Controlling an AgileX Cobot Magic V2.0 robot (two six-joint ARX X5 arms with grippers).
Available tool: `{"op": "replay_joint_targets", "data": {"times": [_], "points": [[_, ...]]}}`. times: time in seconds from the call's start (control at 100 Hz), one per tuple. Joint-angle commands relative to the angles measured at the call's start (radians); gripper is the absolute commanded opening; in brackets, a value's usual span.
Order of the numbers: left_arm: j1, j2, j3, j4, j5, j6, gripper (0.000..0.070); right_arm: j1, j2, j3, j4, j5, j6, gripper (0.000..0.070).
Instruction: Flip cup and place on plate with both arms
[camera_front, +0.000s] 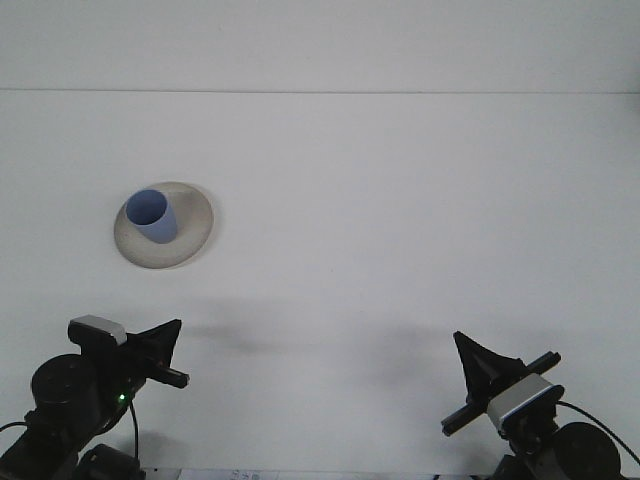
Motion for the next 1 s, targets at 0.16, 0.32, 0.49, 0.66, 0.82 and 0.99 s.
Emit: {"op": "replay_joint_targets", "data": {"times": [0.16, 0.32, 0.49, 0.66, 0.82, 0.99], "points": [[0.04, -0.058, -0.032, 0.076, -0.033, 0.168, 0.0012, 0.011, 0.001, 0.002, 0.012, 0.0, 0.006, 0.0005], [0.135, -0.231, -0.275, 0.314, -0.13, 0.307, 0.0012, 0.011, 0.001, 0.002, 0.012, 0.0, 0.006, 0.0005], [0.198, -0.378, -0.511, 0.418, -0.302, 0.313, 0.0012, 0.011, 0.001, 0.002, 0.012, 0.0, 0.006, 0.0005], [0.241, -0.41, -0.644, 0.528, -0.309, 0.312, 0.0012, 0.011, 0.001, 0.002, 0.012, 0.0, 0.006, 0.0005], [0.248, -0.41, -0.654, 0.556, -0.307, 0.295, 0.0012, 0.011, 0.001, 0.002, 0.012, 0.0, 0.006, 0.0005], [0.248, -0.41, -0.654, 0.558, -0.305, 0.285, 0.0012, 0.011, 0.001, 0.002, 0.012, 0.0, 0.006, 0.0005]]}}
